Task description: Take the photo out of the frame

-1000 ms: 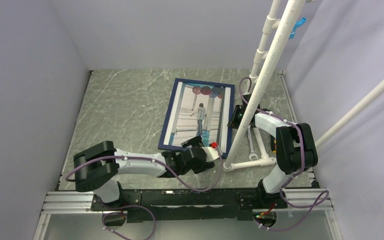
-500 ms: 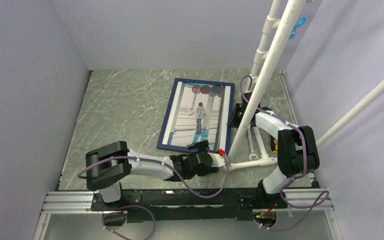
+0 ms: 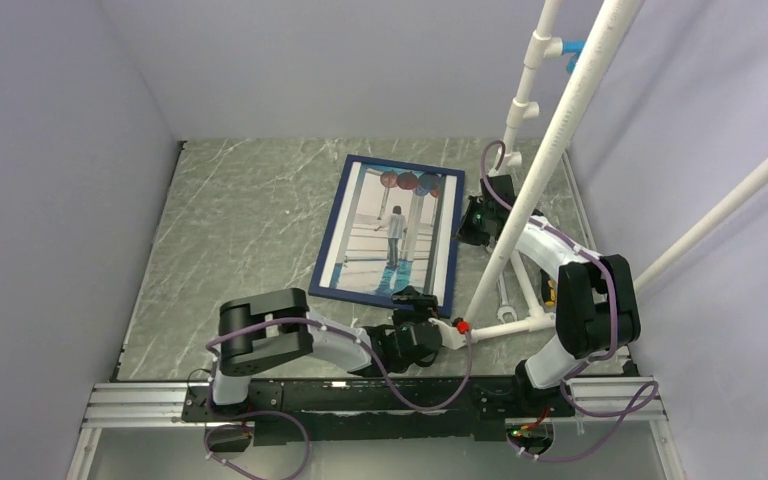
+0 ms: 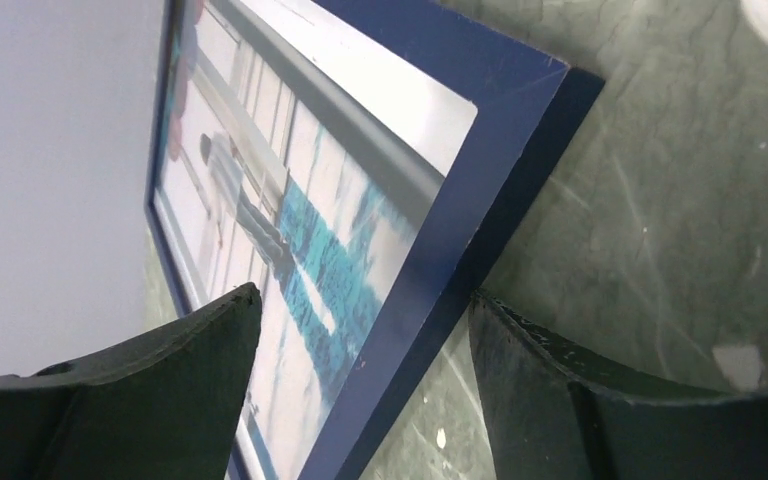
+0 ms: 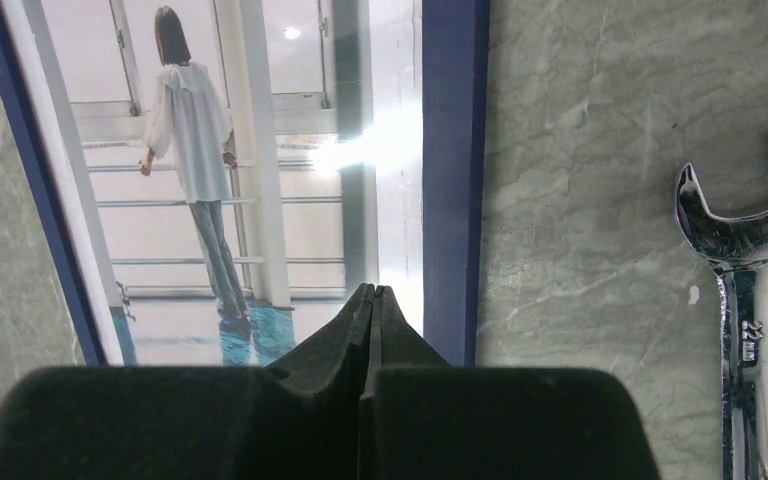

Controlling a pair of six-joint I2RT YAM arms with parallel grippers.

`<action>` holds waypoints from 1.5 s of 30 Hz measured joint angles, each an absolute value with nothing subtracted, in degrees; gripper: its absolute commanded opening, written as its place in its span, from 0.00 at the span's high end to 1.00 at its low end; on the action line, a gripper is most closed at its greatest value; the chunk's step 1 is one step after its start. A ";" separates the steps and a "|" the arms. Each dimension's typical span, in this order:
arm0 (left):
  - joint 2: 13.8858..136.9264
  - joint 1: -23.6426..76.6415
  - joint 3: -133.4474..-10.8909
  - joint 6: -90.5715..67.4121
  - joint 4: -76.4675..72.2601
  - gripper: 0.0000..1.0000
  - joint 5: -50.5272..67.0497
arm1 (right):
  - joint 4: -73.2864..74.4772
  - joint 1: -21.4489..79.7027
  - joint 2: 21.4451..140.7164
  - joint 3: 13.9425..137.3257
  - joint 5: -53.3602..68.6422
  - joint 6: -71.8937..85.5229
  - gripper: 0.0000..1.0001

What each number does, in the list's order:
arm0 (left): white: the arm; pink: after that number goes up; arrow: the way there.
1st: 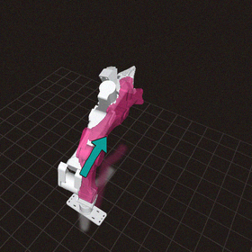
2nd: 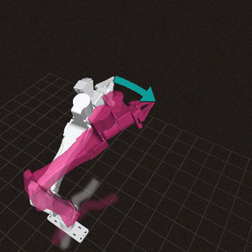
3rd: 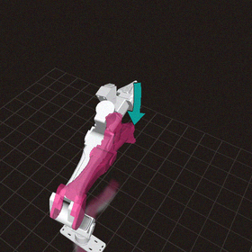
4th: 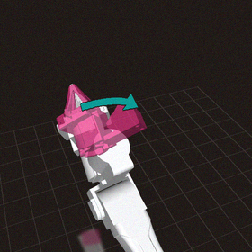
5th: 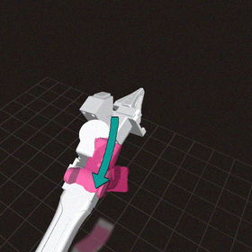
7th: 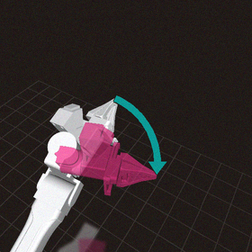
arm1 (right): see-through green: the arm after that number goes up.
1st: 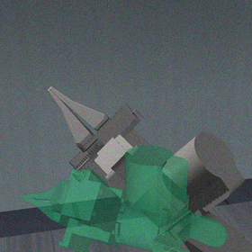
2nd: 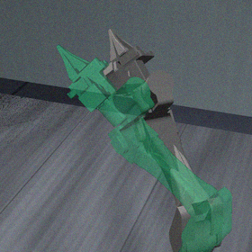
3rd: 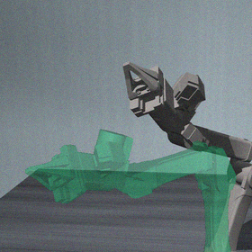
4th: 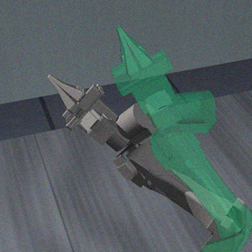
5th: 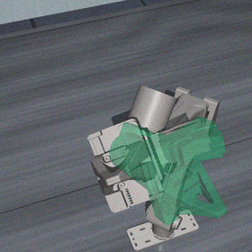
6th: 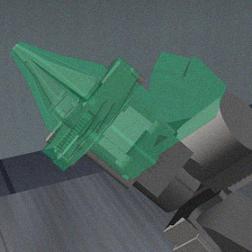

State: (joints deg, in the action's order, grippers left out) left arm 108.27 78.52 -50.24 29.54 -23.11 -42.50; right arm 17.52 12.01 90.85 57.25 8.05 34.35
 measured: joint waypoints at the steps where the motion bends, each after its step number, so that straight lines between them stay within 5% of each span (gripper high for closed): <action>1: 109.43 78.87 -50.65 30.85 -24.60 0.21 -43.42 | 17.52 12.03 90.80 57.25 8.12 34.37 1.00; 3: 110.24 79.22 -50.70 32.03 -26.37 0.19 -44.42 | 17.54 12.01 90.78 57.25 8.25 34.26 1.00; 4: 110.08 79.26 -50.41 32.03 -26.72 0.19 -44.42 | 17.58 11.97 90.78 57.28 8.38 34.04 0.92; 6: 109.16 79.26 -49.30 31.27 -26.81 0.17 -44.14 | 18.06 11.90 90.80 57.60 8.58 32.86 0.67; 10: 103.85 79.15 -44.99 27.44 -24.77 0.16 -42.68 | 19.66 11.84 91.50 59.59 7.97 29.41 0.39; 11: 102.48 79.15 -44.18 26.15 -24.01 0.16 -42.02 | 20.12 11.84 92.03 60.36 7.68 28.71 0.13; 12: 101.06 79.15 -43.57 24.73 -22.92 0.16 -41.32 | 20.36 11.84 92.66 61.08 7.44 28.05 0.02; 14: 99.39 79.15 -43.00 22.70 -21.61 0.15 -40.56 | 20.49 11.81 93.76 61.76 6.70 27.00 0.00; 17: 96.66 79.15 -41.63 18.83 -20.08 0.15 -39.48 | 20.75 11.66 94.72 61.76 6.48 25.87 0.01; 32: 86.06 79.15 -36.05 3.29 -16.62 0.12 -36.14 | 19.75 14.61 100.57 61.78 1.83 25.71 0.56; 41: 83.66 79.15 -35.22 0.14 -15.07 0.11 -35.75 | 16.91 14.26 102.74 60.62 3.77 28.12 0.63; 45: 83.48 79.15 -35.22 -0.45 -14.98 0.08 -35.77 | 16.36 13.85 102.76 60.14 3.77 28.86 0.93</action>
State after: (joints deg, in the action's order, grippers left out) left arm 83.48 79.15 -35.22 -0.45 -14.98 -35.77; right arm 16.36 13.85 102.76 60.14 3.77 28.86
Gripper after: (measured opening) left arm 0.889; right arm 0.288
